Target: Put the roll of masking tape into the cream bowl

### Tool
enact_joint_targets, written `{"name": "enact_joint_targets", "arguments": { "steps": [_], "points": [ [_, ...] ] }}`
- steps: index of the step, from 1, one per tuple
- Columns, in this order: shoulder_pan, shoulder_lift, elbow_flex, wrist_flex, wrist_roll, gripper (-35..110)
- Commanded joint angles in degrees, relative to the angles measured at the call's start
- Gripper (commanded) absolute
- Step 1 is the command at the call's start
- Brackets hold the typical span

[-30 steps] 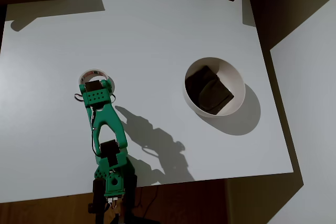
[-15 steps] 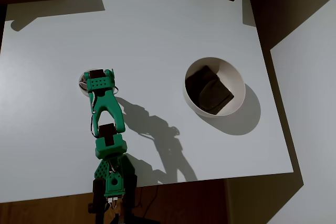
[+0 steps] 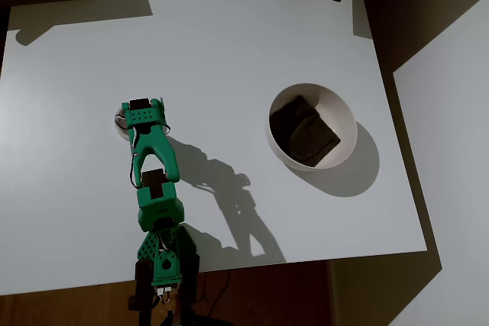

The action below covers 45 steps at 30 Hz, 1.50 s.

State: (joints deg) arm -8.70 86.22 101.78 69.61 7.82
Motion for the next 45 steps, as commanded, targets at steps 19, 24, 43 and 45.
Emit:
{"name": "enact_joint_targets", "arguments": {
  "steps": [19,24,43,45],
  "points": [
    [-4.75,-7.47,-3.52,-3.16,1.14,2],
    [-5.54,-7.38,-3.52,-3.34,1.32,-8],
    [-0.97,32.17,-4.22,4.66,3.69,-8],
    [0.18,38.06,-4.31,6.86,3.96,-8]
  ]
}}
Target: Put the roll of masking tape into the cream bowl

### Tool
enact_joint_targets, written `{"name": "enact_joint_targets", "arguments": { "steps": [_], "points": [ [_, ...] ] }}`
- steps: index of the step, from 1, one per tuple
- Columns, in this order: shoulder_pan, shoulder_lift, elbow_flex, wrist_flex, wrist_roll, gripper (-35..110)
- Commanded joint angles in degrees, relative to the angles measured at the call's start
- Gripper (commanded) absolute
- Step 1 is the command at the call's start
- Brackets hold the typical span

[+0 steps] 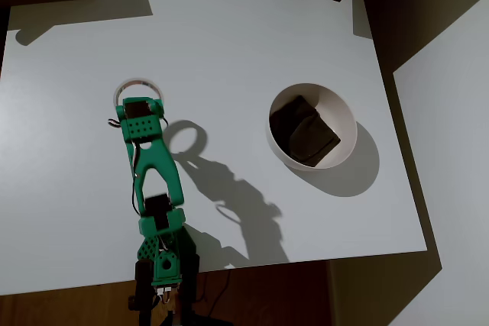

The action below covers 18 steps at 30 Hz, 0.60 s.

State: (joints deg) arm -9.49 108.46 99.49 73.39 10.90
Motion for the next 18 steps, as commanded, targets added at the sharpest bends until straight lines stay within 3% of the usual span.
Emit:
{"name": "enact_joint_targets", "arguments": {
  "steps": [1,10,18],
  "points": [
    [1.85,18.81,-2.02,4.13,1.05,-8],
    [10.37,39.9,-6.06,15.12,1.76,-8],
    [27.33,36.74,-26.02,23.82,-1.67,-8]
  ]
}}
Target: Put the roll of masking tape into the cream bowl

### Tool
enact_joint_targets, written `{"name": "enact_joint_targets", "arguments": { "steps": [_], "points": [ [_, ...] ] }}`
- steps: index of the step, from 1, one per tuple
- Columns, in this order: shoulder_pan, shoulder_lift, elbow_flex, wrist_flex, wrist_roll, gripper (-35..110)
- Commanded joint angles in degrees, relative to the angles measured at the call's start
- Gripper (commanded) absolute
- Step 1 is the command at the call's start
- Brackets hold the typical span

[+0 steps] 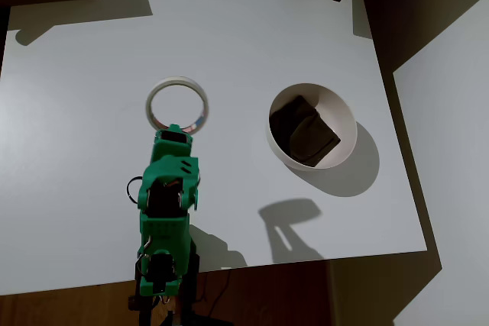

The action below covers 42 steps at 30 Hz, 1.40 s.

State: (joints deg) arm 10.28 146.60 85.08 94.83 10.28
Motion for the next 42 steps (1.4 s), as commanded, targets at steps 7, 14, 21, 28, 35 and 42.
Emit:
{"name": "enact_joint_targets", "arguments": {
  "steps": [7,14,21,28,35,42],
  "points": [
    [24.79,-14.77,-27.95,1.76,-2.64,-8],
    [36.21,-31.03,-36.47,-4.75,-2.99,-8],
    [42.98,-53.53,-53.26,-7.82,-4.75,-8],
    [45.09,-65.21,-57.57,-13.36,-6.86,-8],
    [48.08,-76.46,-63.98,-14.68,-9.05,-8],
    [48.87,-83.06,-64.16,-15.47,-10.2,-8]
  ]
}}
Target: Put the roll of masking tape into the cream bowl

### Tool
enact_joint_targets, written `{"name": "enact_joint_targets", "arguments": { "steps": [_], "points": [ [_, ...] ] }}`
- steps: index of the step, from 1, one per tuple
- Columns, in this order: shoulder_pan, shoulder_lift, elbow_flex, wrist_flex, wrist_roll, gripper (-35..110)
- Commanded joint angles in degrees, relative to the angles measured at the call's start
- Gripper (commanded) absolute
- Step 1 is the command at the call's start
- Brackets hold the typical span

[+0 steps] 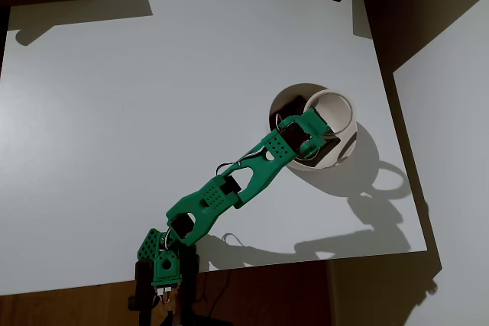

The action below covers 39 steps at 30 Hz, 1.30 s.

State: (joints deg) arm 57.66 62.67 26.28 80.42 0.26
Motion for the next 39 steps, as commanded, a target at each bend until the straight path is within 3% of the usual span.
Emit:
{"name": "enact_joint_targets", "arguments": {
  "steps": [1,14,24,28,32,37,39],
  "points": [
    [1.85,0.0,-5.36,-0.88,-0.35,-8],
    [5.1,-9.93,-5.45,0.35,-1.67,-8],
    [0.53,-6.24,-5.62,1.05,0.88,-8],
    [0.88,-7.03,-5.62,0.79,2.55,12],
    [1.32,-7.03,-5.62,0.18,4.31,19],
    [2.46,-4.31,-5.71,-1.32,8.26,14],
    [2.64,-2.37,-5.71,-1.76,9.93,1]
  ]
}}
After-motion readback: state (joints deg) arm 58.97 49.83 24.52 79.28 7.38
